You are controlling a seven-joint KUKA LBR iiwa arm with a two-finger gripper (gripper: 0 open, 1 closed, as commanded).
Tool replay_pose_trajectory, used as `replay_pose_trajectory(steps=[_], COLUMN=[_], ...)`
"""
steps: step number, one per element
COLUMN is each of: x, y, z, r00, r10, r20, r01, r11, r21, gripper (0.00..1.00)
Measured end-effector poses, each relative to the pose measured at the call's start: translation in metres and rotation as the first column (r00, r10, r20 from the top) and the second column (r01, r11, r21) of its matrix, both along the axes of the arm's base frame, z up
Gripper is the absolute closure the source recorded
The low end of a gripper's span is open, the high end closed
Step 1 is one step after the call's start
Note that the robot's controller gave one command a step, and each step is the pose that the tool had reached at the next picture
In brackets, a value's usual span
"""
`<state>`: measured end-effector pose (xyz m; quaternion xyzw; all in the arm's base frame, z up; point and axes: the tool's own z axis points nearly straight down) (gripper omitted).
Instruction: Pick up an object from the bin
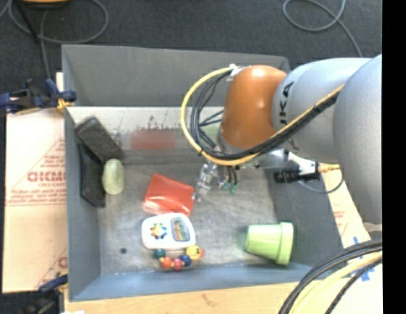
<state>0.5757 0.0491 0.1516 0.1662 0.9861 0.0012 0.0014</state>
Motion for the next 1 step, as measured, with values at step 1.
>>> replay_pose_trajectory(steps=[1], x=[-0.0044], y=[0.0042], z=[-0.022], r00=[0.999], r10=[0.035], r20=[0.009], r01=[-0.035], r11=[0.999], r21=[-0.003], gripper=[1.0])
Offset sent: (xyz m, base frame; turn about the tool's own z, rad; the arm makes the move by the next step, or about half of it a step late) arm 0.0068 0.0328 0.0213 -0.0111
